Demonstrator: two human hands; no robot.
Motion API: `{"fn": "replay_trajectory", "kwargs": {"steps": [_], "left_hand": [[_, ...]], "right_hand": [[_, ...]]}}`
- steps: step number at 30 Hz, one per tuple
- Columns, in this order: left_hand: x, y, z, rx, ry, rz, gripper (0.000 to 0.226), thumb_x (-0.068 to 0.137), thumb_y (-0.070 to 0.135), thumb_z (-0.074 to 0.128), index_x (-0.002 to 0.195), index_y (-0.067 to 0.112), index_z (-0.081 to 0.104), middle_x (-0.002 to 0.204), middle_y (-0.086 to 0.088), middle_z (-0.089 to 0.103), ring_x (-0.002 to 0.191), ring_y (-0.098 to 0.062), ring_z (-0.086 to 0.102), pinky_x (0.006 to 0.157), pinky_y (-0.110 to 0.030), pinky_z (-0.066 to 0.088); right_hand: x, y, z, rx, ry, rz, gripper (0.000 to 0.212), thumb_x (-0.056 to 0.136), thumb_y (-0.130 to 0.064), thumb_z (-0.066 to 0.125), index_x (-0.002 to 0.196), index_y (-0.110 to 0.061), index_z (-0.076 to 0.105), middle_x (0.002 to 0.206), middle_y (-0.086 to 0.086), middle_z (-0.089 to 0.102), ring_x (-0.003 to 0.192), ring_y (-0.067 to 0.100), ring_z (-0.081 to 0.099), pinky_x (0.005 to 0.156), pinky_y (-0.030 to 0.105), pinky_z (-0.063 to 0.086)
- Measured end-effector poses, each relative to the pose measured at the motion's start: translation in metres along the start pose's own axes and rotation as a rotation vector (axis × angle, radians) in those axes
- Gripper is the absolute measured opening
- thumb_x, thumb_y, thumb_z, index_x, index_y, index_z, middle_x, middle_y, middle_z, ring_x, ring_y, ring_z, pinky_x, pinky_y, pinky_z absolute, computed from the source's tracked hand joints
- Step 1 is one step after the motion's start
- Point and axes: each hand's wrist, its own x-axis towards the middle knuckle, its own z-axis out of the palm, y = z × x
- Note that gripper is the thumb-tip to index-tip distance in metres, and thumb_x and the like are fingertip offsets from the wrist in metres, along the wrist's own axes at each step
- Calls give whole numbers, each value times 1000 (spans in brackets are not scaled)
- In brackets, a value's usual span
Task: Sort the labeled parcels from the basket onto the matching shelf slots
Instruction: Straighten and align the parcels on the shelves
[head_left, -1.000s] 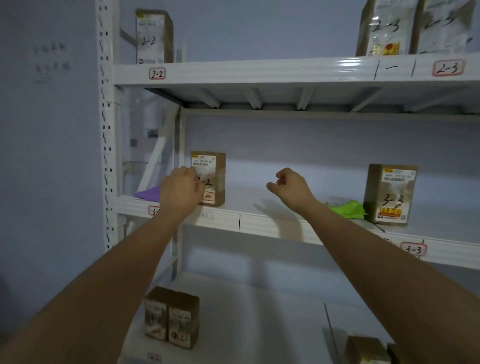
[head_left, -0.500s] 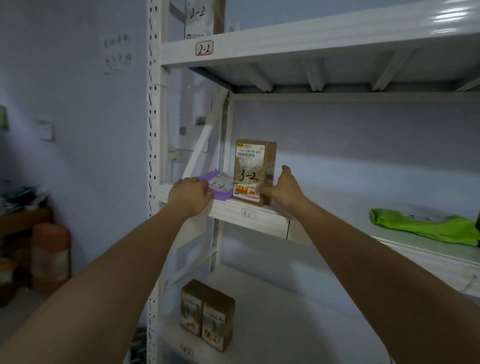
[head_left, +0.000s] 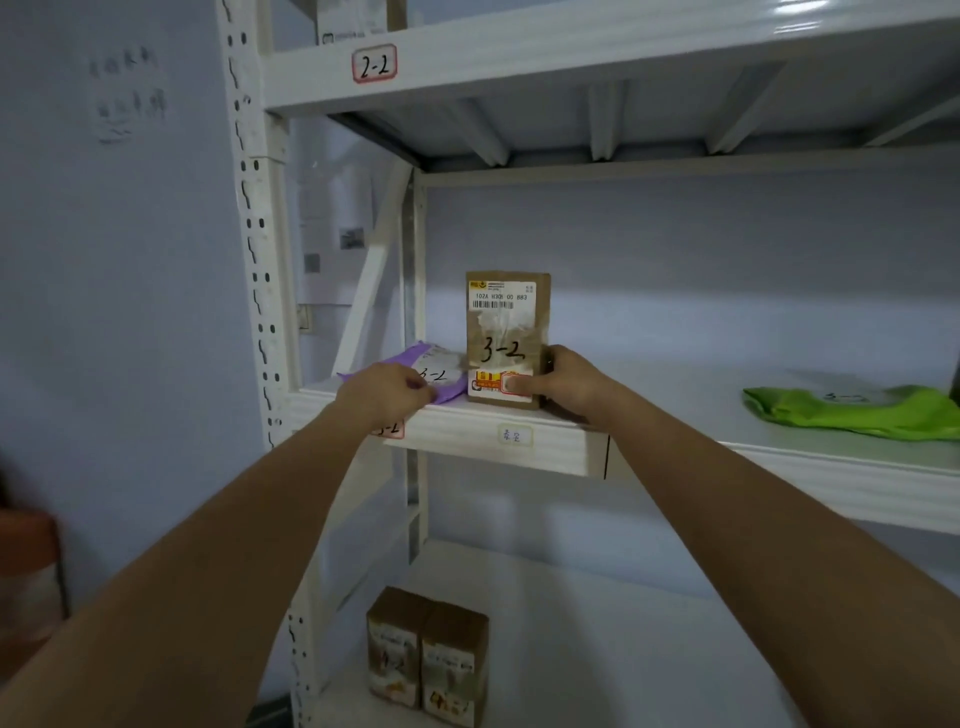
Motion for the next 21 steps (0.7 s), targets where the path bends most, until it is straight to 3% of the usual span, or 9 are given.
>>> {"fn": "replay_trajectory", "kwargs": {"steps": [5, 9, 11, 16, 21], "left_hand": [[11, -9, 3, 33, 14, 92, 41, 92, 56, 40, 116, 33, 65, 110, 0, 67, 95, -15, 55, 80, -27, 42], [19, -13, 8, 73, 42, 112, 44, 92, 59, 37, 110, 33, 68, 76, 7, 61, 77, -11, 53, 69, -25, 40], [25, -14, 10, 80, 64, 121, 45, 91, 60, 37, 108, 32, 68, 70, 8, 56, 74, -11, 52, 65, -24, 38], [32, -16, 16, 49, 63, 107, 47, 90, 62, 36, 109, 32, 66, 86, 5, 66, 84, -13, 58, 68, -25, 40], [32, -17, 19, 6, -17, 125, 52, 93, 58, 29, 116, 23, 60, 116, -5, 63, 104, -22, 58, 85, -33, 45]], "right_hand": [[0, -2, 8, 13, 74, 36, 47, 80, -25, 74, 121, -10, 57, 121, 8, 65, 107, 25, 63, 101, 42, 47], [0, -3, 17, -124, 138, 65, 51, 83, -34, 69, 126, -10, 55, 121, 7, 65, 107, 24, 62, 99, 39, 48], [-1, -5, 20, -220, 185, 66, 54, 84, -40, 67, 128, -11, 53, 124, 7, 64, 109, 24, 60, 98, 36, 47], [-3, -10, 25, -424, 220, 104, 54, 90, -44, 56, 131, -10, 49, 127, 9, 61, 114, 26, 57, 95, 32, 44], [-11, -13, 27, -482, 348, 164, 51, 90, -47, 55, 114, -2, 50, 118, 14, 60, 96, 26, 56, 78, 32, 43]]}}
